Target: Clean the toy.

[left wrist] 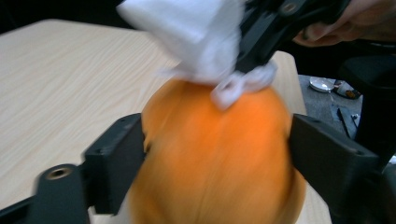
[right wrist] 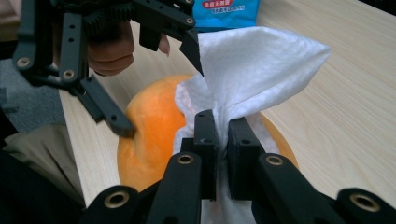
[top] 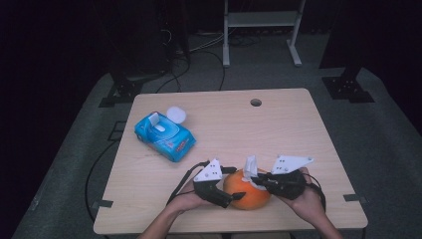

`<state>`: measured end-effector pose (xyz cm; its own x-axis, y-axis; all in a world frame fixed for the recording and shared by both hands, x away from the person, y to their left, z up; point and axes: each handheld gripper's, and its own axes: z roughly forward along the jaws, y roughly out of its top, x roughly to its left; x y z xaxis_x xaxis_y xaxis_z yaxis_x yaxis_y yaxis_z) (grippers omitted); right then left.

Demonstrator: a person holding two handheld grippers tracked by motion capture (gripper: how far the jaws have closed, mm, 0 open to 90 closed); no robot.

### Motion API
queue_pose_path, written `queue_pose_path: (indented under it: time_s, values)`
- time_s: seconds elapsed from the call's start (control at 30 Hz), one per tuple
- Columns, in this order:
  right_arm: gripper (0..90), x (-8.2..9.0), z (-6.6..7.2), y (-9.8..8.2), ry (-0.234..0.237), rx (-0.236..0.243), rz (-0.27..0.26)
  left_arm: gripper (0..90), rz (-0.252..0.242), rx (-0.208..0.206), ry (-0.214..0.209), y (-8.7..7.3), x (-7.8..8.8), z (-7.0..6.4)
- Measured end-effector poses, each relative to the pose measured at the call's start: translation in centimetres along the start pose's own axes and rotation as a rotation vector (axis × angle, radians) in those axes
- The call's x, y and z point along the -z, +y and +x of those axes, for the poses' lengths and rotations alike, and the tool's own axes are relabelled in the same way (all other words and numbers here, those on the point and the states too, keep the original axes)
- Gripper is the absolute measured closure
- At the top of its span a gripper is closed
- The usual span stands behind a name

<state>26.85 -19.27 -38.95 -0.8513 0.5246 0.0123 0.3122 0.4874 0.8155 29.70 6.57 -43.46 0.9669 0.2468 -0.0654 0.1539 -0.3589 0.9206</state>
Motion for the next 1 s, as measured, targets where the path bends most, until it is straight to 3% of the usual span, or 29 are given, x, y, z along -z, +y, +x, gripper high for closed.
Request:
queue_pose_path:
  time_s: [0.1, 0.2, 0.27, 0.33, 0.43, 0.5, 0.63, 0.7, 0.77, 0.9, 1.0]
  values:
    - [83.3, 0.4, -0.6, -0.3, 0.006, -0.017, 0.003, 18.7, -0.003, 0.017, -0.019, -0.3, -0.1, 0.2]
    - [83.2, 0.5, -0.9, -0.4, 0.003, -0.026, 0.009, 33.4, 0.004, -0.004, -0.010, -0.1, -0.1, -0.1]
    - [83.2, 0.7, -0.5, 0.0, -0.024, -0.014, -0.003, 38.6, 0.004, -0.002, -0.001, 0.1, -0.2, -0.3]
    - [83.2, 0.8, 0.1, 0.7, -0.012, 0.001, -0.039, 40.6, 0.001, -0.014, 0.008, 0.5, -0.3, -0.6]
    - [83.1, 0.3, 1.3, 1.5, -0.015, 0.040, -0.041, 44.1, 0.001, -0.024, 0.016, 0.8, -0.2, -0.9]
    - [83.1, 0.2, 1.3, 1.5, -0.021, 0.049, -0.033, 46.0, -0.001, -0.017, 0.017, 0.9, 0.1, -0.7]
    - [83.1, 0.9, 1.3, 1.7, -0.014, 0.011, -0.076, 46.0, -0.019, -0.013, 0.033, 1.3, 0.4, -0.7]
    - [83.1, 1.1, 2.0, 2.3, -0.007, 0.032, -0.100, 46.2, -0.020, -0.029, 0.043, 1.7, 0.4, -0.9]
    - [83.1, 0.7, 2.3, 2.6, -0.022, 0.054, -0.084, 46.3, -0.028, -0.020, 0.050, 1.7, 0.5, -0.8]
    - [83.3, -0.5, 1.2, 1.3, 0.008, 0.007, -0.061, 44.5, -0.029, -0.008, 0.047, 1.1, 0.4, -0.6]
    - [83.4, -0.5, 0.8, 0.6, 0.007, -0.003, -0.050, 31.7, -0.042, -0.013, 0.038, 1.1, 0.3, -0.4]
